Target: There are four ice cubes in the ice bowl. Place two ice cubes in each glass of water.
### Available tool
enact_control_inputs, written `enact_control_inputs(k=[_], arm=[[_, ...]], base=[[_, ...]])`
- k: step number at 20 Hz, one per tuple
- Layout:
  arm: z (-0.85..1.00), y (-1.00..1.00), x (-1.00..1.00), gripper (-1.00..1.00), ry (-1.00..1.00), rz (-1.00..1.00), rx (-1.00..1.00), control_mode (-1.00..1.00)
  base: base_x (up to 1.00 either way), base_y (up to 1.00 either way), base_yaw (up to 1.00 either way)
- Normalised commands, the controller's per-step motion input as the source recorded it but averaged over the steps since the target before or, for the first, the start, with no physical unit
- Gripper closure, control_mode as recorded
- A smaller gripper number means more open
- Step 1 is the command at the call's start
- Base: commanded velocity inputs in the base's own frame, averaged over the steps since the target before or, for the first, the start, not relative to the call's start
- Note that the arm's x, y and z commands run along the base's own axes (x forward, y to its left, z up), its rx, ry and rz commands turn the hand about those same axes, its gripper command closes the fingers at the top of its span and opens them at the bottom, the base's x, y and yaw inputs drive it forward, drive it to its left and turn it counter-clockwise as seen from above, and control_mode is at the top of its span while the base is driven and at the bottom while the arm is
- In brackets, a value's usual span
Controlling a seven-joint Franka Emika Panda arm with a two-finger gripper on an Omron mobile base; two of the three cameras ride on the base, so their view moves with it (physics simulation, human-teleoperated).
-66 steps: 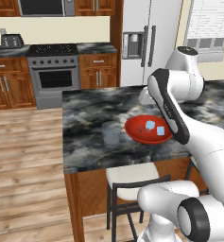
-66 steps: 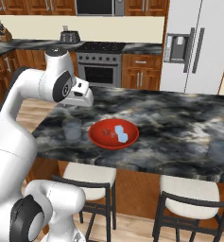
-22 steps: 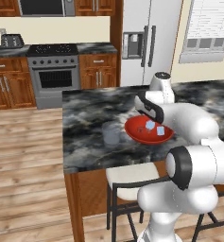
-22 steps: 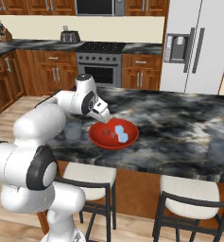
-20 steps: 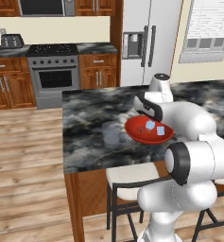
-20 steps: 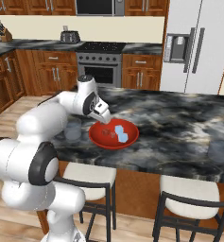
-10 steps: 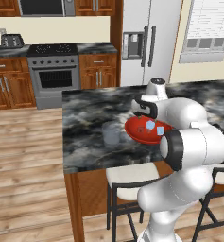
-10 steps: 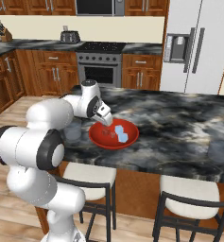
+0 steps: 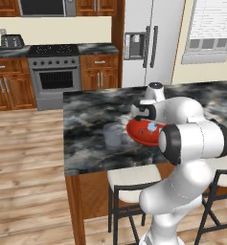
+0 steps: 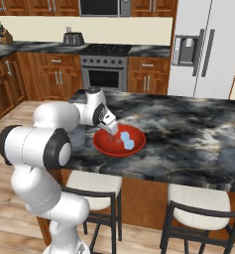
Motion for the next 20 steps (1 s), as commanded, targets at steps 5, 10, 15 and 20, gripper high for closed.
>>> enact_control_inputs(k=[5, 10, 15, 20], arm=[[-0.25, -0.01, 0.12, -1.0, 0.0, -0.08, 0.01, -1.0], [-0.19, -0.08, 0.02, -1.0, 0.0, -0.07, 0.06, -1.0], [-0.19, -0.11, 0.04, -1.0, 0.0, -0.06, 0.11, -1.0], [-0.12, -0.04, 0.15, -1.0, 0.0, -0.11, 0.1, -1.0]], base=[[0.0, 0.0, 0.0], [0.0, 0.0, 0.0], [0.0, 0.0, 0.0], [0.0, 0.0, 0.0]])
